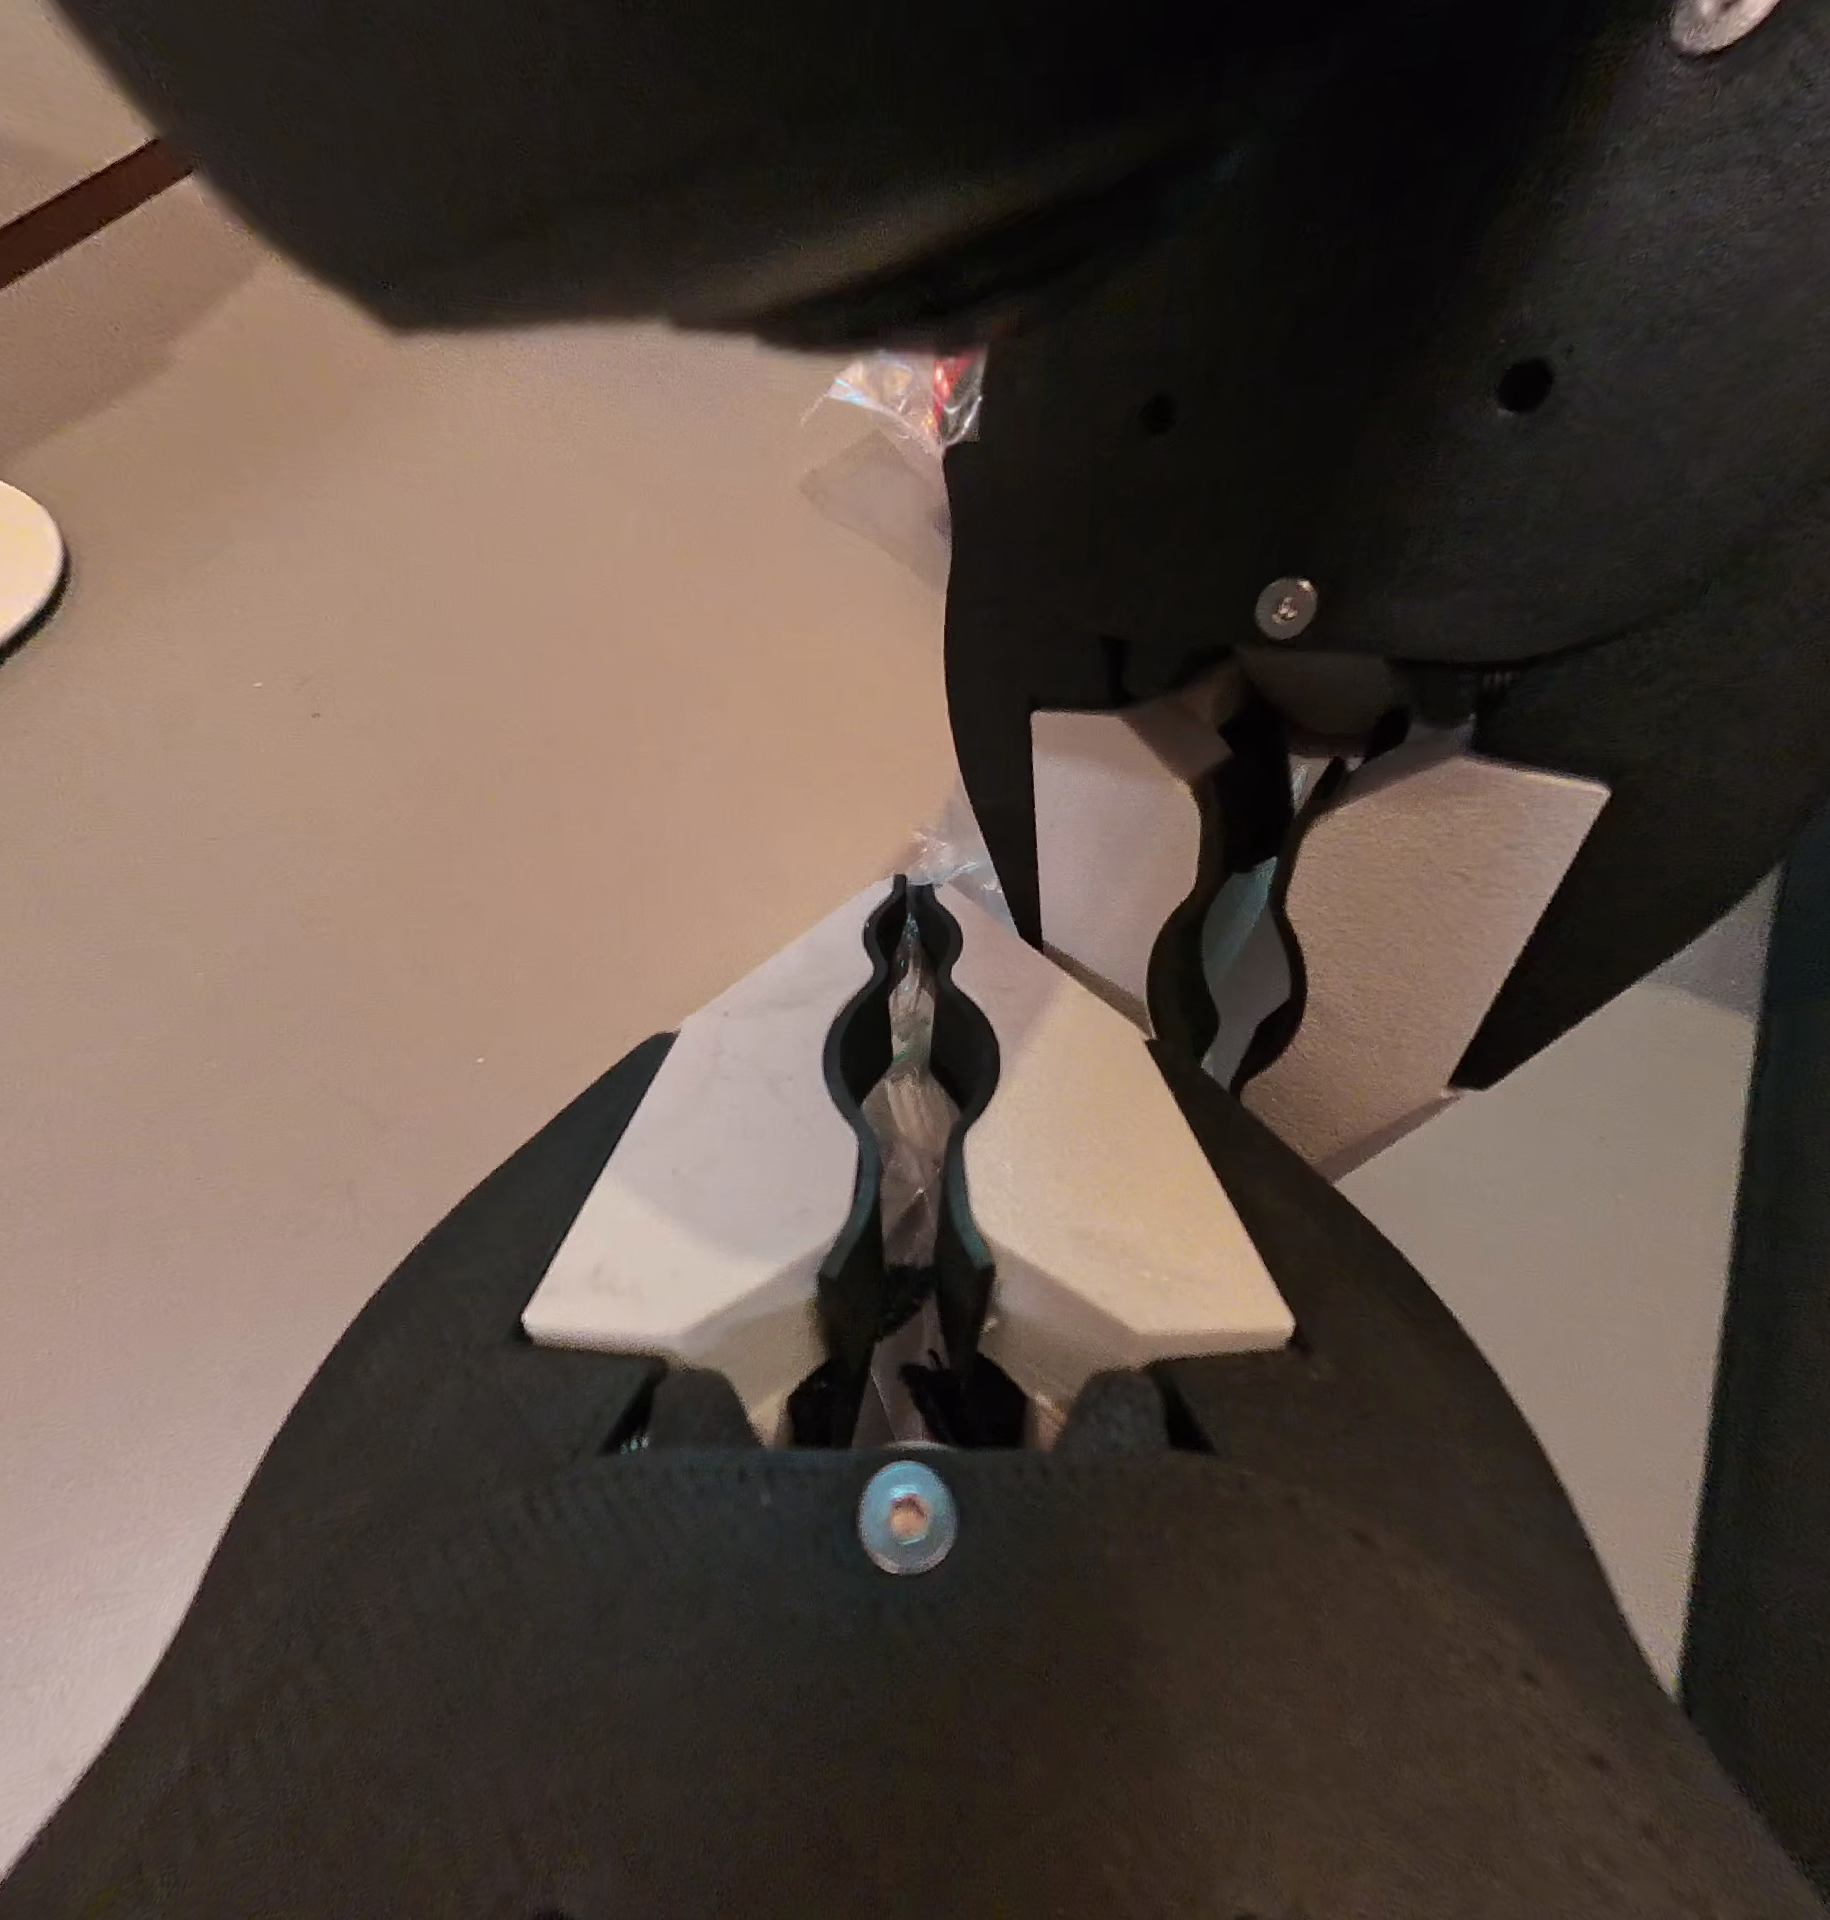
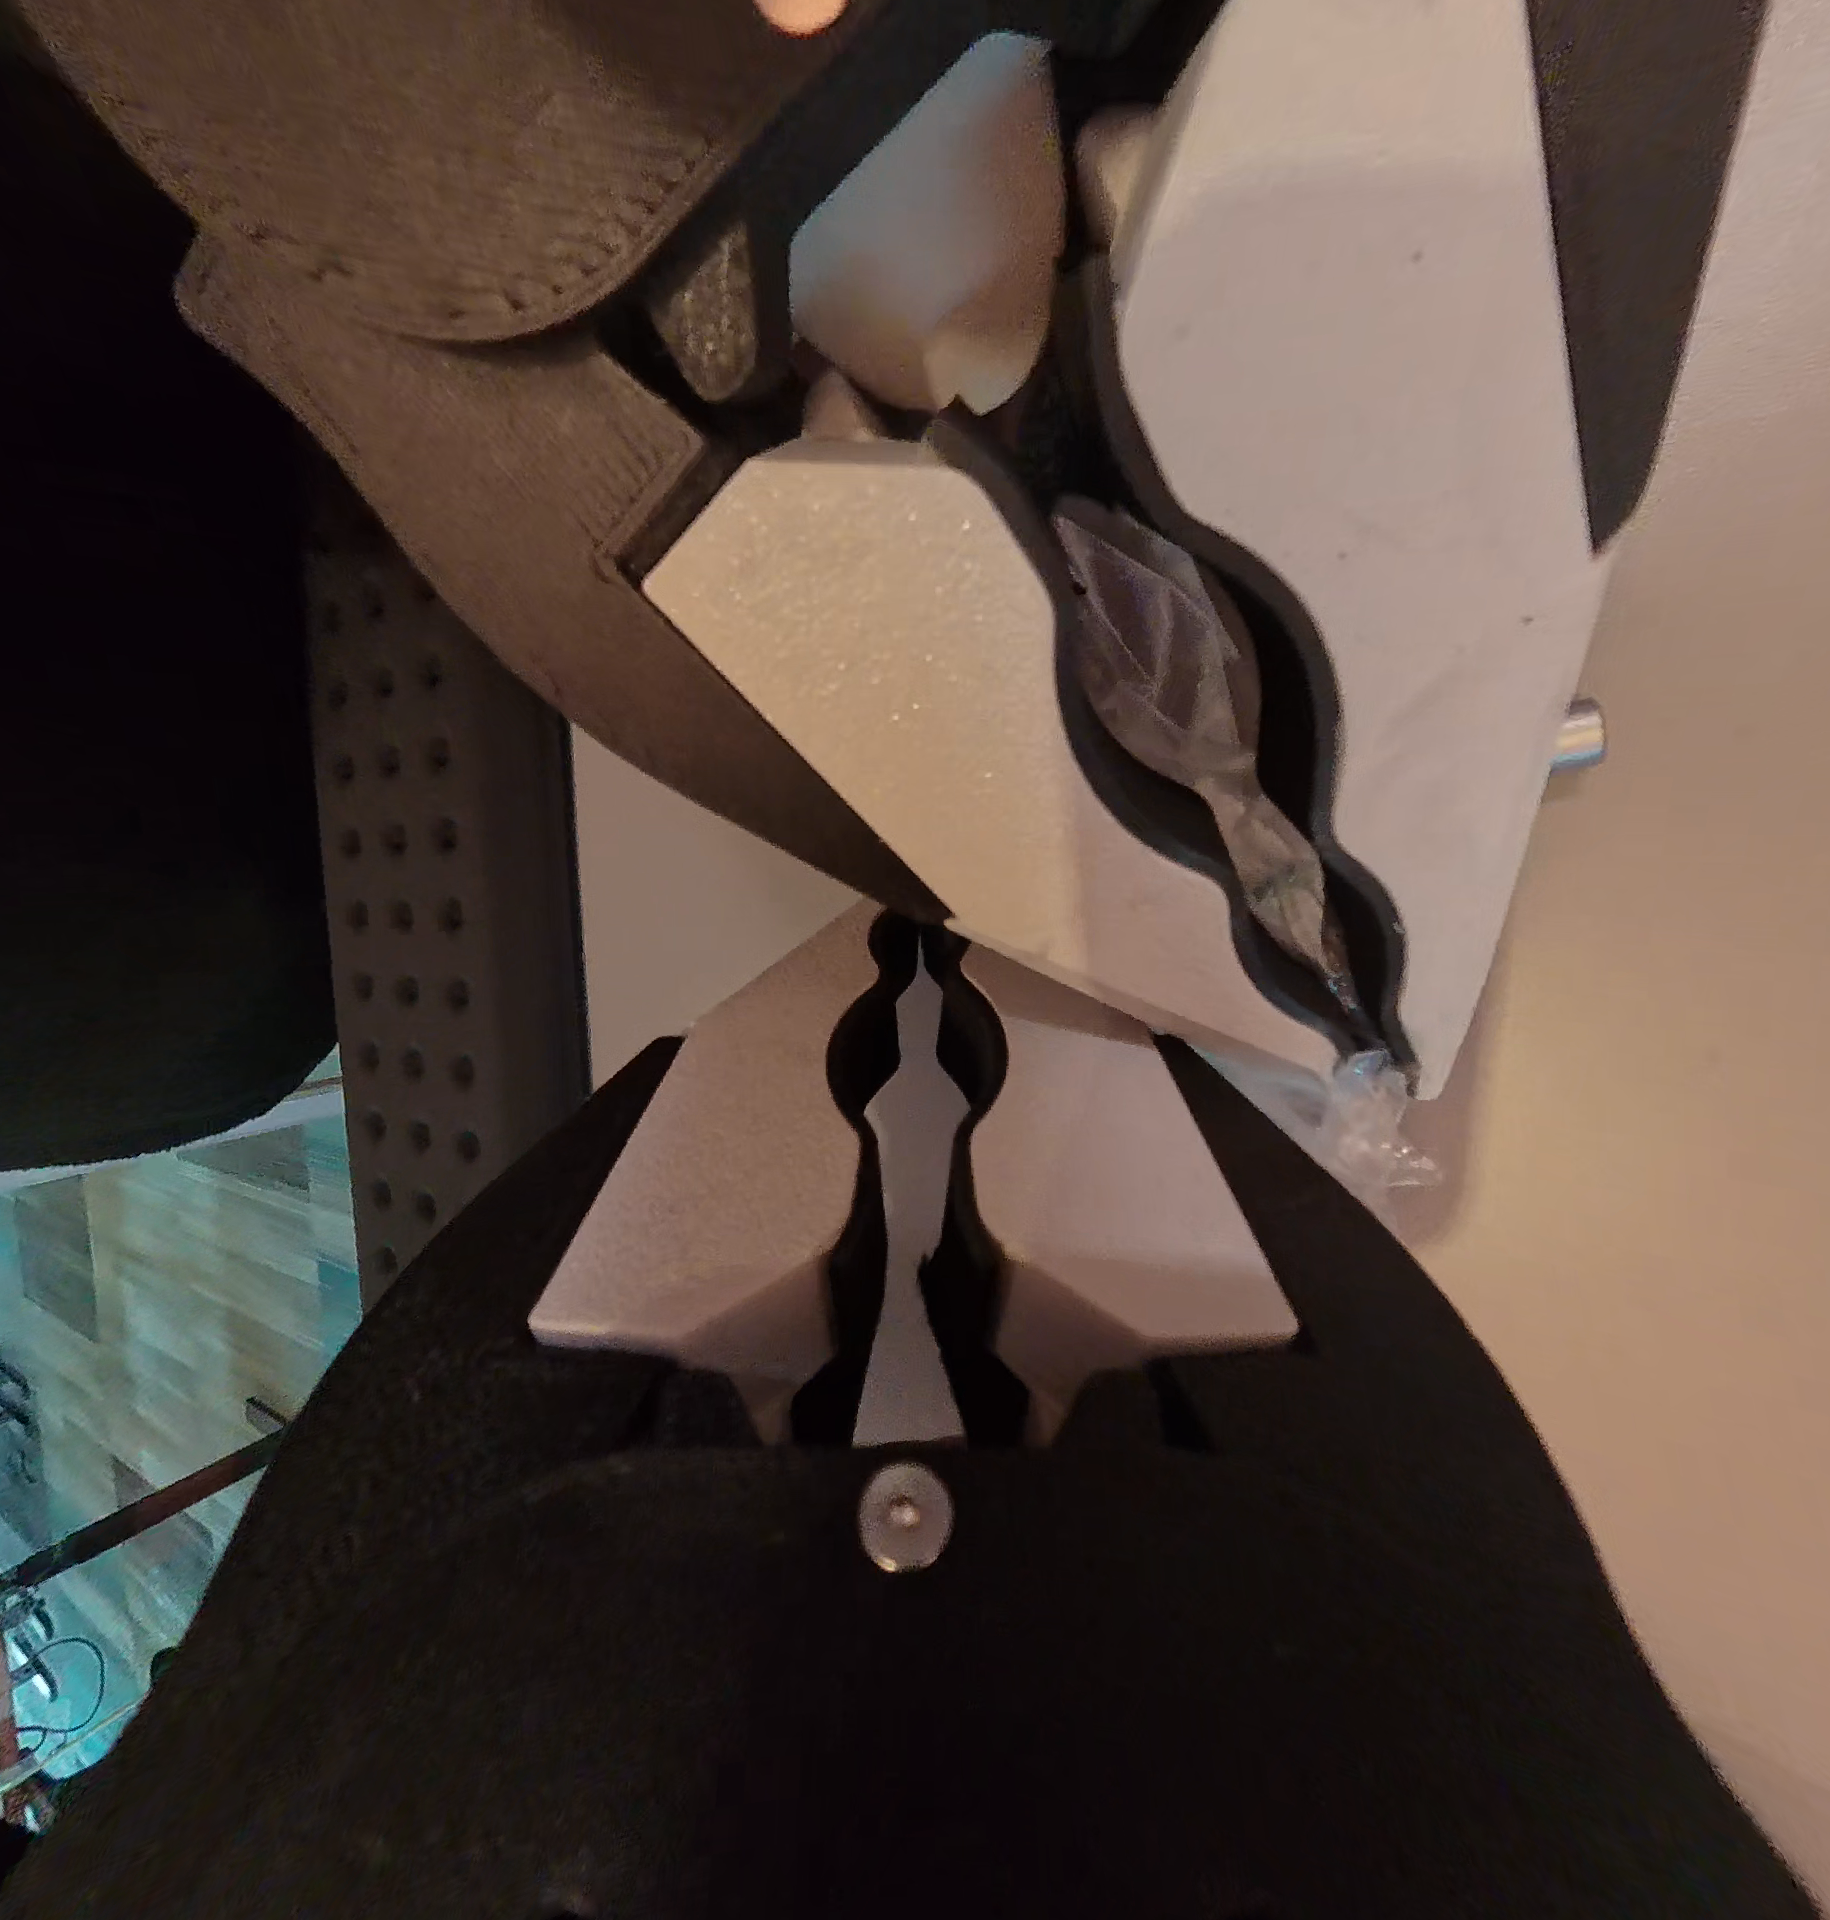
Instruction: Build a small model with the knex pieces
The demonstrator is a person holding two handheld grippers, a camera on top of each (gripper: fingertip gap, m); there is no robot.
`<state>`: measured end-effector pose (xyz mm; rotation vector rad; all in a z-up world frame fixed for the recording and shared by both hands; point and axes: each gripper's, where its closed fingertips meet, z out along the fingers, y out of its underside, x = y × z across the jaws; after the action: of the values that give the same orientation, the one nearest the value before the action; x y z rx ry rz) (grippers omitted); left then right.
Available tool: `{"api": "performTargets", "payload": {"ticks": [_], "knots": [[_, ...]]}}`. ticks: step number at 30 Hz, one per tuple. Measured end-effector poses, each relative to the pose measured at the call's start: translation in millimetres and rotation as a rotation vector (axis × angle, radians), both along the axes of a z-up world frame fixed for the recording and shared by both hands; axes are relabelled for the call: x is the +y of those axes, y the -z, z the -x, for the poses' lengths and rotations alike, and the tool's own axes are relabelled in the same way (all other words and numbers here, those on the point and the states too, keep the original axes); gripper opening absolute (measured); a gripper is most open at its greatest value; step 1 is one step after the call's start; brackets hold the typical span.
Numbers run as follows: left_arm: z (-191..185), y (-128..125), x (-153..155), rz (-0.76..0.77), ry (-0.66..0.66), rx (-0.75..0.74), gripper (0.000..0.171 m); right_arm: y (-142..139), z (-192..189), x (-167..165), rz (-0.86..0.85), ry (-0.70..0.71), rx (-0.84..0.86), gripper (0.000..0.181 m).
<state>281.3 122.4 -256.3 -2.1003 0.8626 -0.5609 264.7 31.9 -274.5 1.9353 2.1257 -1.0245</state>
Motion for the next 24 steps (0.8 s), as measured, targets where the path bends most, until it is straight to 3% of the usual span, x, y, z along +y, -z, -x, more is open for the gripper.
{"api": "performTargets", "payload": {"ticks": [9, 15, 21, 24], "knots": [[0, 13, 1, 0.011, -0.013, 0.017, 0.000, 2, 7, -8, 0.088, 0.039, 0.071, 0.000], [-1, 11, 0, -0.004, -0.009, 0.024, 0.000, 4, 6, -7, -0.031, 0.025, 0.066, 0.000], [15, -1, -5, 0.022, -0.051, -0.025, 0.000, -14, 3, -2, -0.178, 0.130, 0.154, 0.000], [14, -15, -11, 0.115, -0.015, -0.098, 0.000, -28, 5, 1, -0.274, 0.168, 0.184, 0.000]]}}
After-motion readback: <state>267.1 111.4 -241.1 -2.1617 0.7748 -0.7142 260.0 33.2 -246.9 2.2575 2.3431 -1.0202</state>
